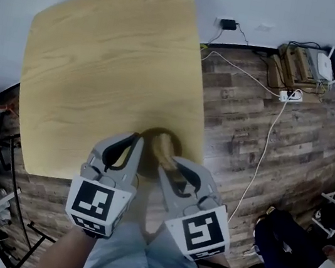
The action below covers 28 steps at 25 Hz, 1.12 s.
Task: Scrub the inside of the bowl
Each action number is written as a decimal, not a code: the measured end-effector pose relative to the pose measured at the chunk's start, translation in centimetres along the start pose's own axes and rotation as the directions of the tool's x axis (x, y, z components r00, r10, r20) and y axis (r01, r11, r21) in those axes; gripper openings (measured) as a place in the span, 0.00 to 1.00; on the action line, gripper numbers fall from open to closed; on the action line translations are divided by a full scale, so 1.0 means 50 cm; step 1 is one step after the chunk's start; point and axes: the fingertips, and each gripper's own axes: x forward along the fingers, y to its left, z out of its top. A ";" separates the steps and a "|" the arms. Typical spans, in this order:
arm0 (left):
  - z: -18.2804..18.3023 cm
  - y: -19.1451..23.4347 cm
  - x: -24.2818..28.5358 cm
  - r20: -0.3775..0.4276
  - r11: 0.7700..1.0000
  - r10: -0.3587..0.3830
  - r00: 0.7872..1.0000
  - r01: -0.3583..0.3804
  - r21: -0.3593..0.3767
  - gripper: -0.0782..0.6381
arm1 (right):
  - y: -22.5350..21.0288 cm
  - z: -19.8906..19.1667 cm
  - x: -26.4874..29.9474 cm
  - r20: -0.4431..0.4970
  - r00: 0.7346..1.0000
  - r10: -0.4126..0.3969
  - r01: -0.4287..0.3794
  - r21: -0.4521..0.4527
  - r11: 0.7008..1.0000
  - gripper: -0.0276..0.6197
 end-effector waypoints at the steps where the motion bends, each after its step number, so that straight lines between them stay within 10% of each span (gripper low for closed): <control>1: -0.001 -0.003 0.000 -0.002 1.000 -0.007 1.000 0.007 -0.011 0.16 | -0.001 -0.002 0.010 -0.010 1.000 -0.004 0.004 -0.006 1.000 0.14; 19: 0.002 0.021 -0.002 0.007 0.999 -0.010 1.000 0.010 -0.051 0.16 | 0.106 -0.016 0.070 -0.100 0.978 0.184 -0.190 -0.058 0.980 0.14; 28: 0.010 0.041 -0.005 0.020 0.998 0.034 0.999 -0.034 0.045 0.16 | 0.116 -0.002 0.007 -0.044 0.979 0.197 -0.200 -0.070 0.977 0.14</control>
